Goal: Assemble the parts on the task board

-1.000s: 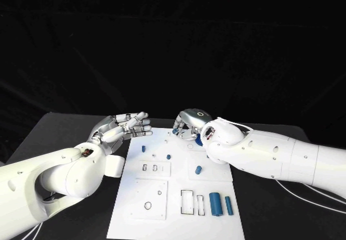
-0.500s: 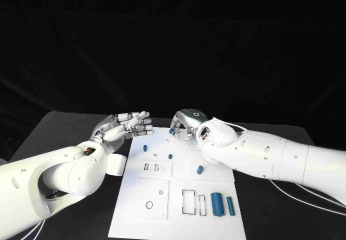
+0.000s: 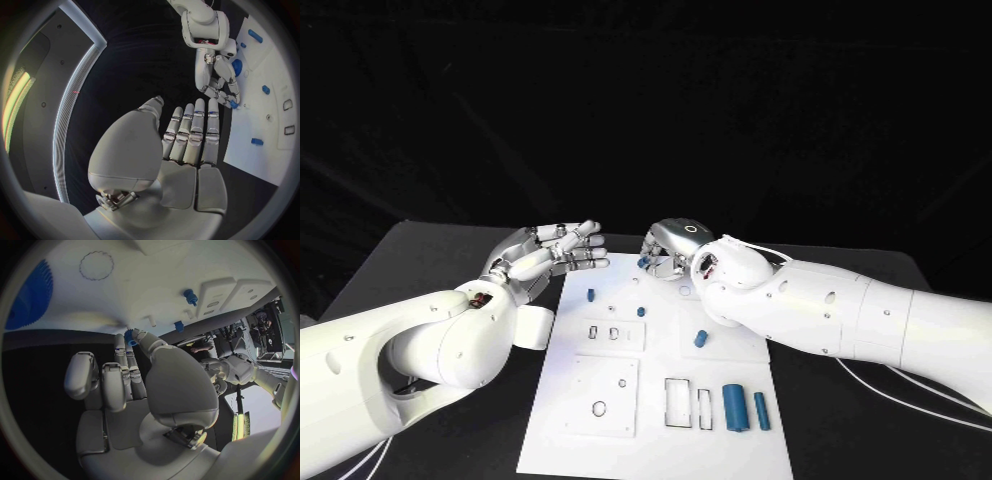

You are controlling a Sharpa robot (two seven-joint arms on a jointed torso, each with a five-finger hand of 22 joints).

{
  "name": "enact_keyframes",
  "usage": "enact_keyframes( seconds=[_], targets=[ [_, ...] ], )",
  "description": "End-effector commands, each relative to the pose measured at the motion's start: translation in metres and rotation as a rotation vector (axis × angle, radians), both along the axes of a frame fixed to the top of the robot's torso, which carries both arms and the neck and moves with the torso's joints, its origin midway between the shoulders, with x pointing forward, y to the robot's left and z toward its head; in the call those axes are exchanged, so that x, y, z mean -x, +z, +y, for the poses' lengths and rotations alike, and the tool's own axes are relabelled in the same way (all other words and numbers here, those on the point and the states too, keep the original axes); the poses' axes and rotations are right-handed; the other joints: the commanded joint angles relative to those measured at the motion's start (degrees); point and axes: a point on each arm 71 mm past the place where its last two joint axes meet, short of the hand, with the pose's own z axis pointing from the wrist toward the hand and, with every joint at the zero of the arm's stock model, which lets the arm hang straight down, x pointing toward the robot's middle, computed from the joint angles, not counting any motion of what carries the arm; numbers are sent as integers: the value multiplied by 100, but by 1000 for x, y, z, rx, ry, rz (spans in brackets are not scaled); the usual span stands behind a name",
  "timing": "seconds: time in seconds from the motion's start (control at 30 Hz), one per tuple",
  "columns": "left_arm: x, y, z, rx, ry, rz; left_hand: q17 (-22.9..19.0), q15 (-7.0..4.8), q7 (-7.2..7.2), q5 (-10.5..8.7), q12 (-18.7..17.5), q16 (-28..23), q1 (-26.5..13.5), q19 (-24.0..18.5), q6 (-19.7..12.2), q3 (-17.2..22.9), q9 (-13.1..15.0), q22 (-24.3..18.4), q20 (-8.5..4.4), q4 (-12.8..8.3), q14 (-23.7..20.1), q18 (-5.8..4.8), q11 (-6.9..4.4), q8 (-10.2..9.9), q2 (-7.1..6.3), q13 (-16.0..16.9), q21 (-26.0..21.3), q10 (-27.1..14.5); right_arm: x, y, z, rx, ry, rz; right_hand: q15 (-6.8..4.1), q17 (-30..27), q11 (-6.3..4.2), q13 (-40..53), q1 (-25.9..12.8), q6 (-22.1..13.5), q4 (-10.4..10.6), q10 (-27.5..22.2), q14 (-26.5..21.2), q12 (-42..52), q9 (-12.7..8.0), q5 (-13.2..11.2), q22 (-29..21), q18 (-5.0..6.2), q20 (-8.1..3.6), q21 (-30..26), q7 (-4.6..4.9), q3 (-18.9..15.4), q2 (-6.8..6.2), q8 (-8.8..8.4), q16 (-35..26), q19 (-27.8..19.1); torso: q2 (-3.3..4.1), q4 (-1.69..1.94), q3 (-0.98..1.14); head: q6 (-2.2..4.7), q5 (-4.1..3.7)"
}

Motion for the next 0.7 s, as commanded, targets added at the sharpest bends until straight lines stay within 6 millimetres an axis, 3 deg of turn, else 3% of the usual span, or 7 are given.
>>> enact_keyframes(
  seconds=[0.03, 0.23, 0.3, 0.37, 0.53, 0.7],
  targets=[
    [1, 3, -3, 9, -20, -9, 9, 20, 50, -21, -35, -41, 52, -13, 25, 10, -8, 8, 15, -43, -1, 63, 42, -47, -2, -5, 41, -8, -1, -4, 0, 30, -5, 23, -40, -2, 30, 0, -52, -10, 43, -38, 306, -25, 181, 34, -15, -66, 16, 7, -1, 7, -18, 24, 26, 6, 5, -1, -4, -7, -2],
    [0, 3, -3, 9, -21, -10, 9, 20, 50, -21, -35, -41, 52, -13, 25, 10, -8, 8, 15, -43, -1, 63, 42, -47, -2, -5, 41, -8, -3, -3, 1, 19, -7, 16, 17, -13, 103, -24, -93, -230, 113, -194, 296, -67, 160, -4, -59, -58, 53, -33, 100, 8, -88, -109, 32, -40, 7, 1, -7, -4, 2],
    [0, 3, -3, 9, -21, -10, 9, 20, 50, -21, -35, -41, 52, -13, 25, 10, -8, 8, 15, -43, -1, 63, 42, -47, -2, -5, 41, -8, -3, -3, 1, 12, -10, 13, 75, -61, 162, -48, -132, -472, 161, -340, 279, -70, 111, -167, -139, -43, 94, -94, 180, -14, -161, -233, 12, -97, 7, 1, -9, 2, 2],
    [0, 3, -3, 8, -21, -10, 9, 20, 50, -21, -35, -41, 52, -13, 25, 10, -8, 8, 15, -43, -1, 63, 42, -47, -2, -5, 41, -8, -3, -3, 1, 6, -13, 11, 120, -84, 218, -65, -163, -736, 210, -473, 268, -65, 55, -334, -170, -34, 141, -125, 237, -64, -244, -248, 7, -125, 6, 4, -11, 3, 1],
    [0, 4, -3, 8, -21, -10, 9, 20, 50, -21, -35, -41, 52, -13, 25, 10, -8, 8, 15, -43, -1, 63, 42, -47, -2, -5, 41, -8, -3, -2, 1, -1, -16, 8, 142, -123, 242, -65, -153, -1032, 256, -592, 255, -51, -11, -412, -206, -17, 182, -167, 242, -168, -327, -246, -1, -156, 9, -2, -8, 3, 7],
    [0, 4, -2, 7, -20, -9, 10, 20, 50, -21, -36, -43, 53, -14, 25, 10, -8, 7, 15, -44, -1, 63, 42, -48, -2, -5, 41, -8, 2, -1, -4, -13, -17, 3, 142, -135, 240, -61, -142, -1066, 259, -601, 251, -46, -18, -413, -205, -15, 186, -170, 237, -192, -341, -242, -4, -157, 7, -12, -3, 9, 9]
  ],
)
